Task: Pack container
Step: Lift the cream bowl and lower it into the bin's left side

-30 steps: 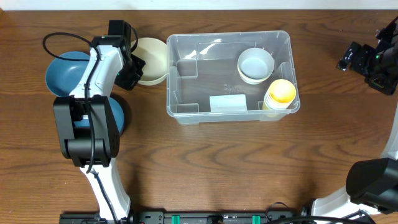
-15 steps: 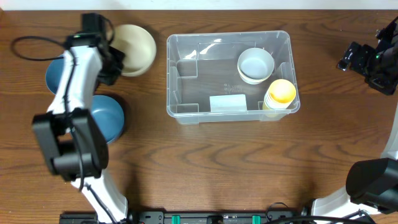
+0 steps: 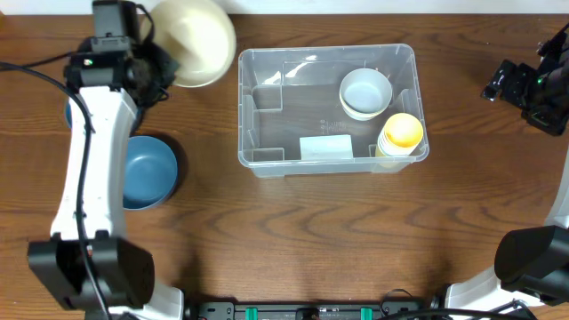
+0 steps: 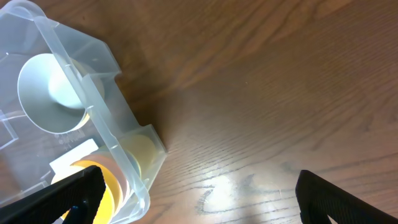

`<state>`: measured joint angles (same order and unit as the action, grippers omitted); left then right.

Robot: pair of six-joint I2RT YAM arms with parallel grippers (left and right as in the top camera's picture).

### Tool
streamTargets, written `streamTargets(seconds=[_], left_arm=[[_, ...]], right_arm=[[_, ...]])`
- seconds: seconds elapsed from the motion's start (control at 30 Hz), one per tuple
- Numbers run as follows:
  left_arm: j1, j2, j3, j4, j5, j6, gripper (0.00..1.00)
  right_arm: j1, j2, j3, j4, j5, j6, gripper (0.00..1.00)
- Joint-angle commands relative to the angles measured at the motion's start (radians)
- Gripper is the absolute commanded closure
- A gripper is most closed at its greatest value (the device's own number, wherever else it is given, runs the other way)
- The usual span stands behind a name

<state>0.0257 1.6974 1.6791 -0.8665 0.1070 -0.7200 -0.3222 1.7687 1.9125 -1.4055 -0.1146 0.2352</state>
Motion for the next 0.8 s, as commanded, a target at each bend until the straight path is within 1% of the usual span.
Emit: streamTargets(seconds=[0.0, 0.2, 0.37, 0.47, 0.57, 0.77], left_arm=[[-0.082, -0.049, 0.025, 0.000, 0.024, 0.177, 0.94], [-0.241, -0.054, 0.025, -0.018, 0.023, 0.361, 0.94], [-0.333, -0.051, 0.016, -0.029, 0.016, 0.467, 0.94], [-0.365, -0.049, 0.004, -0.029, -0.016, 0.493, 0.94], [-0.382, -0.031, -0.002, -0.025, -0.019, 0.528, 0.94], [-0.384, 0.072, -0.002, 0.003, -0.021, 0.529, 0.94]], right_arm=[[0.002, 0.003, 0.017, -0.001, 0.006, 0.003, 0.01], [0.002, 0.003, 0.017, -0.001, 0.006, 0.003, 0.01], [0.002, 0.003, 0.017, -0.001, 0.006, 0.003, 0.01], [0.002, 0.003, 0.017, 0.000, 0.006, 0.003, 0.01], [0.002, 0.003, 0.017, -0.001, 0.006, 0.003, 0.01], [0.002, 0.003, 0.017, -0.001, 0.006, 0.003, 0.01]])
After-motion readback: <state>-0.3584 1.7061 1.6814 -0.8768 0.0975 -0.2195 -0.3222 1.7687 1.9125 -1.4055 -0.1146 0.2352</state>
